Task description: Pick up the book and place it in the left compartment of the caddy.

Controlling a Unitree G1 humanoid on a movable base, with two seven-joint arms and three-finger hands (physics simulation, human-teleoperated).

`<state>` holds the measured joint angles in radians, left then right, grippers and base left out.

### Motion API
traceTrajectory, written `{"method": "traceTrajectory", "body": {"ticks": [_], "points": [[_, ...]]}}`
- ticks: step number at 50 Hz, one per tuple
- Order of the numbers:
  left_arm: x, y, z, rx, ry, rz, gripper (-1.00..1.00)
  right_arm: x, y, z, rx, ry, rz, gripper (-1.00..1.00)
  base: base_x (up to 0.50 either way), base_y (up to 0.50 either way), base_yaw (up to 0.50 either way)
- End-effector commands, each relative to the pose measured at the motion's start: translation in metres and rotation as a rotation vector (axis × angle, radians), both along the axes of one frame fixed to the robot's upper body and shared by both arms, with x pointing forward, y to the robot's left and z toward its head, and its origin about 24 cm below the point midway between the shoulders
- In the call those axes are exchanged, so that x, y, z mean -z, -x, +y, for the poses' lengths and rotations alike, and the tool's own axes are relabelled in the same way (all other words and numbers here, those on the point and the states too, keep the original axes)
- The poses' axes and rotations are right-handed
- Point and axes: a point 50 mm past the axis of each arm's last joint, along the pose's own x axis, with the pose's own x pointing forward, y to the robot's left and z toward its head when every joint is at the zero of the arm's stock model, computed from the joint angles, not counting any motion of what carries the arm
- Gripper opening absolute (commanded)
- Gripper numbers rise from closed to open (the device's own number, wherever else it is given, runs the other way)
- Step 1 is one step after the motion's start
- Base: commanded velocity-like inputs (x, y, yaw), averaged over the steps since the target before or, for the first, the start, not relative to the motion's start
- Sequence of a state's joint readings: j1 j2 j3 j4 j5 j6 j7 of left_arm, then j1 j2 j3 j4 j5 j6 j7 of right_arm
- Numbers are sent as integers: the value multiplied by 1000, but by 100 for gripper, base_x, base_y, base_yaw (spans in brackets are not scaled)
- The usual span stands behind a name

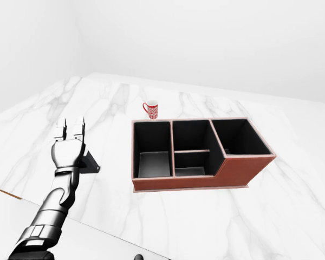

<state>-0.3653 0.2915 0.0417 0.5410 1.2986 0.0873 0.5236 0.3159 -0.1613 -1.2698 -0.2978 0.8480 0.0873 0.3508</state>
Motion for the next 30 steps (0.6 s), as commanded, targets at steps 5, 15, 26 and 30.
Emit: {"method": "traceTrajectory", "body": {"ticks": [5, 15, 26, 30], "points": [[9, -16, 10, -25, -26, 102, 100, 2, -2, 0, -7, 0, 8, 100, 0, 0, 0], [18, -22, 19, -49, -17, 189, 100, 0, -1, 1, -9, 6, 6, 100, 0, 0, 0], [15, -28, 27, -77, -15, 221, 100, 0, 0, 1, -11, 10, 4, 100, 0, 0, 0], [19, -29, 29, -79, -8, 255, 100, 0, -1, 1, -10, 9, 4, 100, 0, 0, 0]]}}
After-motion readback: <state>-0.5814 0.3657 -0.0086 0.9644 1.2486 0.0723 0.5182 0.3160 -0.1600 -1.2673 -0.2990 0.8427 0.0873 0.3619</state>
